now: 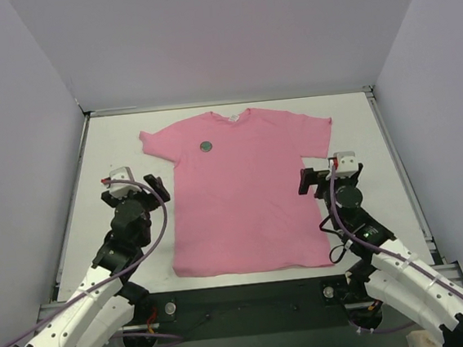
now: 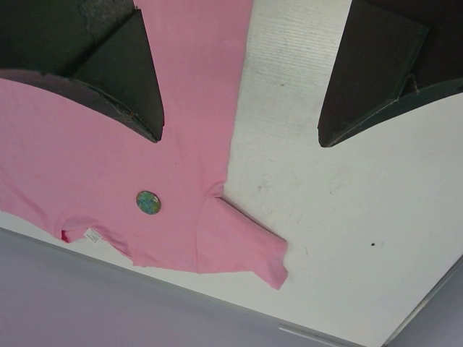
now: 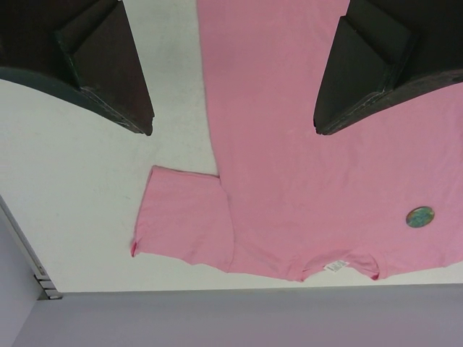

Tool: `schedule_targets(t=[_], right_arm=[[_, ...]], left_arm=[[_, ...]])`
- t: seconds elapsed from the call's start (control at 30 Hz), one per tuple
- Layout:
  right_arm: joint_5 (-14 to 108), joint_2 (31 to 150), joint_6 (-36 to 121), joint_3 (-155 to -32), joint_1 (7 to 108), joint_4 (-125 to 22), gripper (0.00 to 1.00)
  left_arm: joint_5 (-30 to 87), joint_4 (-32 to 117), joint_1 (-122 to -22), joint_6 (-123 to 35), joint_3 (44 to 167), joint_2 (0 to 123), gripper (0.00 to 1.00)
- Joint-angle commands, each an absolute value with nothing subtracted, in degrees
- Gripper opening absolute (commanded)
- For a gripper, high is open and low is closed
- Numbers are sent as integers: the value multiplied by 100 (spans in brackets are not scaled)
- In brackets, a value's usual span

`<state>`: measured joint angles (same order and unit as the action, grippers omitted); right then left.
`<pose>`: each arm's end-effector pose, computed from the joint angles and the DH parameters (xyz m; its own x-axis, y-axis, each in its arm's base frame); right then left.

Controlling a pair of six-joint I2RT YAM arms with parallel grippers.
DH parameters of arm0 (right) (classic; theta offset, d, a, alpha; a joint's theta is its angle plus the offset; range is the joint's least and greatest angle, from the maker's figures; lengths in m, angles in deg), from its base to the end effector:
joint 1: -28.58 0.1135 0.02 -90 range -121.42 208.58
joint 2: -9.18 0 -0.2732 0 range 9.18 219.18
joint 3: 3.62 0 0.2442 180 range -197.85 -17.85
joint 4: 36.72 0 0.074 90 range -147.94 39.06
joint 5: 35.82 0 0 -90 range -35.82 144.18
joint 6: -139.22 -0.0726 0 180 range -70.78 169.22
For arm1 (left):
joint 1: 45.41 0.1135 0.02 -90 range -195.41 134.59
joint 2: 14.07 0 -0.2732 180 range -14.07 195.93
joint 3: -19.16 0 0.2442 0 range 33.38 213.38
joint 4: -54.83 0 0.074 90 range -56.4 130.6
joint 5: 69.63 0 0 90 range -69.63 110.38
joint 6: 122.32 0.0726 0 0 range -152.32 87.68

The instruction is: Pin the brooch onto the clothing

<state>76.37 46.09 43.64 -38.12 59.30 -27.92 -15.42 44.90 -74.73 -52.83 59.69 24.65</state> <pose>0.1738 0.0714 0.2830 0.0806 0.1526 -0.9850 -0.1589 0.9775 0.1385 0.1799 -0.0523 0.2733 -0.0777 -0.2824 -0.9562 -0.1439 0.9522 -0.2695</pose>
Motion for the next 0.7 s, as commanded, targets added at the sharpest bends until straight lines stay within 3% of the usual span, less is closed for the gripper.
schedule_targets(t=[0.0,0.13,0.3,0.67], right_arm=[[8115,4872,4544,-3587,5891,-1799,100],[8318,5216,4536,-3508,5698,-1667,100],[7004,5391,4141,-3315,4925,-1491,100],[7105,5796,4184,-3358,4660,-1306,100]], left_arm=[[-2180,4956,-7486,-5376,5844,2468,97],[-2524,5193,-7486,-5385,5677,2609,97],[-2480,5641,-7494,-5236,5544,2881,97],[-2401,5932,-7486,-5113,5579,3452,97]])
